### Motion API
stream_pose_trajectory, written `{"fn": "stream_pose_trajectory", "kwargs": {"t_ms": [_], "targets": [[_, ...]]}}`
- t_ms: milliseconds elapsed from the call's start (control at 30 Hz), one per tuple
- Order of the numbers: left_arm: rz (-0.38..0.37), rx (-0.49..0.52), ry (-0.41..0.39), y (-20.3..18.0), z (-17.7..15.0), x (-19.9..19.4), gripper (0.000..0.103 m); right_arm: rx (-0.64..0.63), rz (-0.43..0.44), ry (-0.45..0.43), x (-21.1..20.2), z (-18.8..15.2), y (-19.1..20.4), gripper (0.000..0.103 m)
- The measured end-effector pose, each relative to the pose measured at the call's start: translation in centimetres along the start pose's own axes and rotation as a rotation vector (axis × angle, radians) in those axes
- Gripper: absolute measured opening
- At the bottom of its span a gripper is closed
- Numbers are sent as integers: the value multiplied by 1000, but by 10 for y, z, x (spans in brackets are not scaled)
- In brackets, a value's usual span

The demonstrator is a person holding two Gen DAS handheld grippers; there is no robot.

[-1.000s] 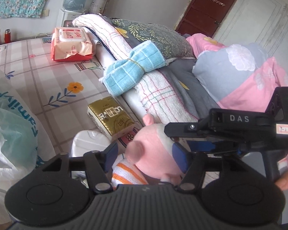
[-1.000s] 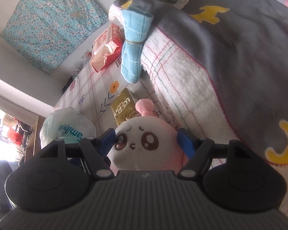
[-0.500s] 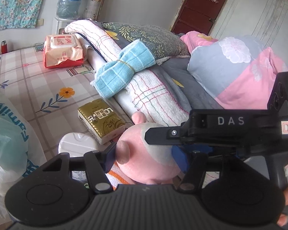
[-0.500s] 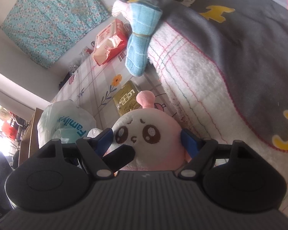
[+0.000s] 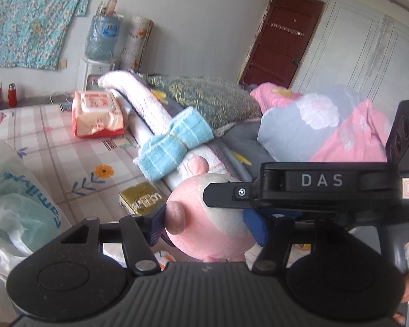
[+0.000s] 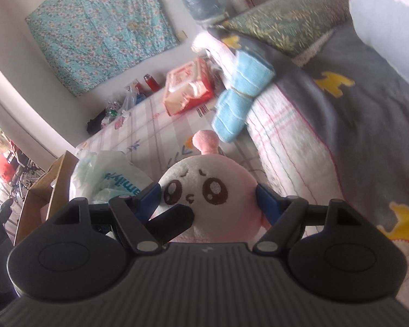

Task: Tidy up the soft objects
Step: 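Close the right tool on the pink plush toy and lift it, then carry the pink plush toy with the right tool into the box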

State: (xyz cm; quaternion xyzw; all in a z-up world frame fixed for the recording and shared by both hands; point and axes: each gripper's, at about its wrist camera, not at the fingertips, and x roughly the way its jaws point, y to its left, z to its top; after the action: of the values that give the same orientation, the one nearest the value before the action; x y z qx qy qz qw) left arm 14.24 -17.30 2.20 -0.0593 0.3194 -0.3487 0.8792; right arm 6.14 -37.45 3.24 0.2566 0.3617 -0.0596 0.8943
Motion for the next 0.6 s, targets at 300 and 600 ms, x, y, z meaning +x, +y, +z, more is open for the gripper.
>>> {"fn": "stream_pose_trajectory", "kwargs": {"t_ms": [300,600], "targets": [[120,-34,-198,28,18,-76,63,-188,115,-64,-20,15,89,76],[384,-134,-336,101,11,-184,63,-432,326,16,2,-4,250,76]]}}
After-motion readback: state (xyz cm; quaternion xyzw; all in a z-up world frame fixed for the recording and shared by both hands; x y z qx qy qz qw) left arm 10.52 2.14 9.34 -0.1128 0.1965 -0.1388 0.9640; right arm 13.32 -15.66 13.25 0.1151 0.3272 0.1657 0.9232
